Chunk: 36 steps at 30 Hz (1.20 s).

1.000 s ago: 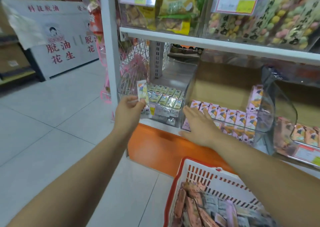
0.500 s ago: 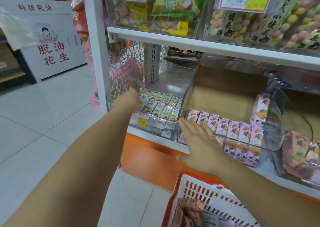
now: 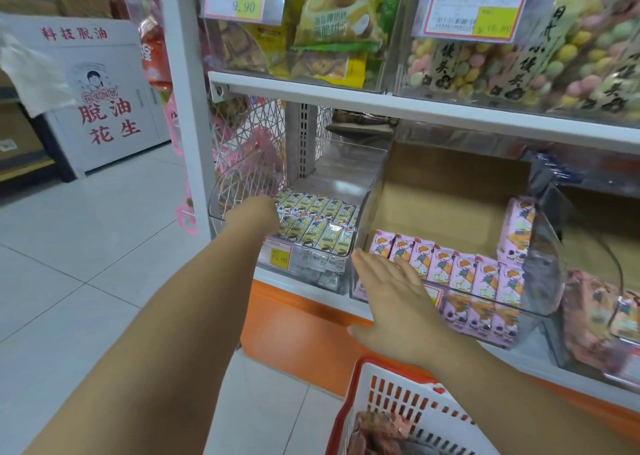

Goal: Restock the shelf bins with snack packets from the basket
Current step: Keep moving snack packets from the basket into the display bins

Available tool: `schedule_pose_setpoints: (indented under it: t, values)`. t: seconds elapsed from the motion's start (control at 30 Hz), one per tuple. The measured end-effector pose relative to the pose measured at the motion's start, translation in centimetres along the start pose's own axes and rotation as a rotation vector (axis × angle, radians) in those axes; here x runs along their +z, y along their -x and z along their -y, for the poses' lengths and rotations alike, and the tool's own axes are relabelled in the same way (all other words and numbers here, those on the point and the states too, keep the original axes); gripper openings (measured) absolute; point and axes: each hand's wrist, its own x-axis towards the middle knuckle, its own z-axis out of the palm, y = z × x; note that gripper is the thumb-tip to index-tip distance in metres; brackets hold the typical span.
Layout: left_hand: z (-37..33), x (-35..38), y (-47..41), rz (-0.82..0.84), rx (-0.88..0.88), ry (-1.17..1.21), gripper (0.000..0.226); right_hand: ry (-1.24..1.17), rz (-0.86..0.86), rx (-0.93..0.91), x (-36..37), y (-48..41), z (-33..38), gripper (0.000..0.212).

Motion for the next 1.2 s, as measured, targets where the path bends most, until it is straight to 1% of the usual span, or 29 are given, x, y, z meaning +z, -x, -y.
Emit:
schedule_pose_setpoints:
  t: [0.07,0.13,0.17,0.2,0.23,0.3,0.37,0.4,0.47,0.5,0.57,0.63,0.7,0.73,0.83,0.93,1.0,1.1,1.2]
  values:
    - [0.3,0.0,0.6,-0.053,-0.021,0.045,0.013,0.001,0.012,-0.001,-0.1,-0.1,0.0,0.097]
    - [0.0,-0.6,2.1,-0.071,-0.001,0.097,0.014,-0.008,0.014,-0.004,-0.1,-0.1,-0.1,0.097]
    - [-0.1,-0.7,2.9,-0.096,0.011,0.131,0.017,-0.023,0.003,-0.010,-0.1,0.0,-0.1,0.095]
    - [-0.2,-0.5,4.1,-0.153,0.024,0.187,0.025,-0.045,-0.029,-0.025,-0.1,0.1,-0.2,0.092]
    - [-0.5,0.0,5.5,-0.255,0.059,0.268,0.031,-0.074,-0.102,-0.047,0.1,0.4,-0.4,0.086]
    - [-1.2,1.5,9.5,-0.463,0.184,0.530,0.034,-0.140,-0.302,-0.110,0.3,1.5,-0.5,0.069]
    - [-1.8,4.1,13.7,-0.582,0.264,0.753,0.031,-0.261,-0.418,-0.165,1.2,3.5,-1.2,0.050]
    - [-2.1,6.0,15.5,-0.635,0.275,0.793,0.031,-0.316,-0.433,-0.175,2.0,4.8,-1.7,0.041]
    - [-2.8,10.3,18.4,-0.673,0.262,0.811,0.032,-0.387,-0.367,-0.108,3.6,7.4,-2.8,0.029]
    - [-3.2,12.6,19.6,-0.638,0.241,0.811,0.032,-0.402,-0.308,-0.035,4.6,8.7,-3.5,0.024]
    - [-4.2,16.8,21.2,-0.496,0.202,0.779,0.031,-0.412,-0.127,0.139,7.1,11.2,-5.4,0.015]
    - [-5.2,20.2,22.1,-0.385,0.219,0.693,0.031,-0.466,0.071,0.327,9.8,13.3,-7.6,0.015]
    - [-5.8,22.6,22.4,-0.330,0.258,0.609,0.031,-0.573,0.212,0.503,12.0,15.0,-9.5,0.021]
    - [-5.9,23.4,22.3,-0.314,0.262,0.568,0.030,-0.570,0.271,0.553,13.0,15.8,-10.1,0.021]
    - [-6.0,25.3,21.8,-0.281,0.228,0.495,0.030,-0.498,0.401,0.604,16.3,17.7,-11.6,0.024]
    - [-6.0,26.5,21.5,-0.256,0.172,0.532,0.024,-0.496,0.528,0.630,19.2,18.4,-12.2,0.033]
    - [-5.8,26.9,21.4,-0.267,0.196,0.521,0.020,-0.507,0.554,0.631,20.8,17.8,-12.1,0.032]
    - [-5.7,27.1,21.3,-0.272,0.212,0.508,0.015,-0.524,0.560,0.595,23.0,16.1,-11.7,0.039]
    - [-5.8,27.2,21.2,-0.277,0.210,0.504,0.014,-0.434,0.653,0.509,25.0,14.5,-11.1,0.045]
